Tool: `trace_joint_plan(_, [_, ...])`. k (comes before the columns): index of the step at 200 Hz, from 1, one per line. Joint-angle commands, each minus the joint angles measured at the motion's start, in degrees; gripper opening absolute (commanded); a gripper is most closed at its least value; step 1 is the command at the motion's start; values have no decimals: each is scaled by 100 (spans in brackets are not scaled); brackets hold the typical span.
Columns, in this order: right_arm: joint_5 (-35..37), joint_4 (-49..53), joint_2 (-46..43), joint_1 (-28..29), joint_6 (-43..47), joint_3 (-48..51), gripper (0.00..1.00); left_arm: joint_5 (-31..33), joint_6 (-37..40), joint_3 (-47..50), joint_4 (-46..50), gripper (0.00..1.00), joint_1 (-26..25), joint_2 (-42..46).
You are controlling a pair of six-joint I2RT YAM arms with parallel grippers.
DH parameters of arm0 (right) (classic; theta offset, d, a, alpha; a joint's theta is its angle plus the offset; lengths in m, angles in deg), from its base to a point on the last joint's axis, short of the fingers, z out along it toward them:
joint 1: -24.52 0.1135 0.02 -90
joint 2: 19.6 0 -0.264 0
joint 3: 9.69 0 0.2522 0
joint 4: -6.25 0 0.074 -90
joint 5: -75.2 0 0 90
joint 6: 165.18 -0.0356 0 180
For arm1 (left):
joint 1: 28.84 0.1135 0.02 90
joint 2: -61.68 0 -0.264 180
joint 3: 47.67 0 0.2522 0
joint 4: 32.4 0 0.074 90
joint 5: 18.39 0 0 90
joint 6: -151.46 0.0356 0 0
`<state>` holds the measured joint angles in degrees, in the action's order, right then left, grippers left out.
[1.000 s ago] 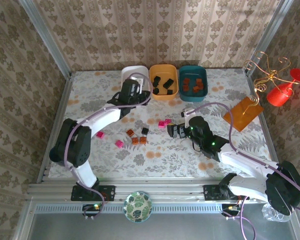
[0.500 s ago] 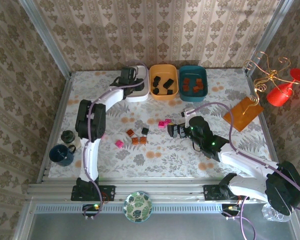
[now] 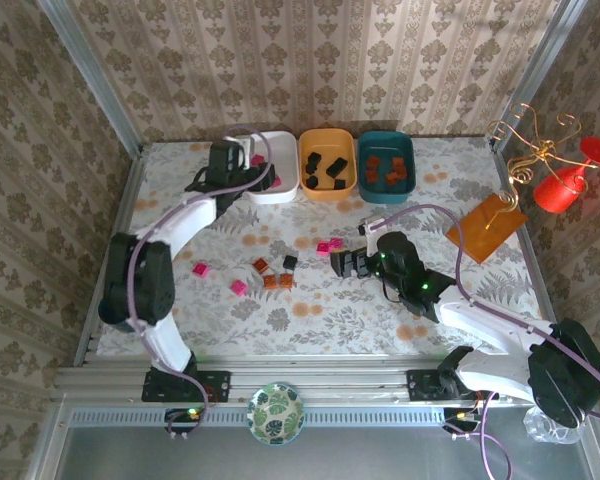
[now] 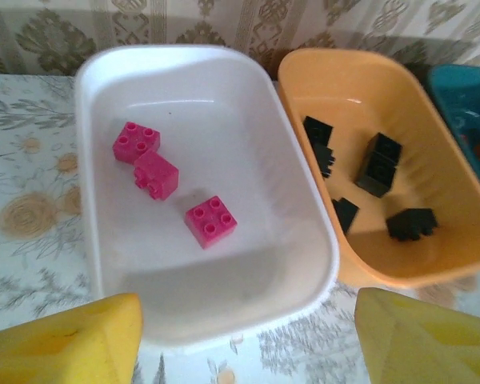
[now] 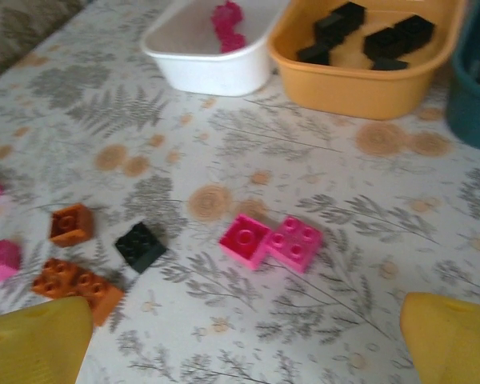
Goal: Sort the legos into containers by color
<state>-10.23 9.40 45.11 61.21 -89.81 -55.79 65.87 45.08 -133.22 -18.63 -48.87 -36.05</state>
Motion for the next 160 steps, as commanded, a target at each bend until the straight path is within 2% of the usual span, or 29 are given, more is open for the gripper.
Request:
trace_joint_plan(1, [-706,-359,-29,156,244,61,100,-244,-131,978,-308,72,39,726])
trace_joint_plan(42, [-906,-528,36,368,408,70,100,219,-255,2816,269,73,-7,2474])
trace_joint_plan(80, [-1149,-542,237,580,577,-38,100,829,-440,3795,1154,74,-34,3848])
trace_joint_plan(124, [-1041,-347,296,778,754,-159,100,1258,-905,4109,2409,75,-203,4520])
trace_joint_plan(160, [-976,-376,399,803,743,-176,100,1586,-1158,4171,2967,77,-383,4662])
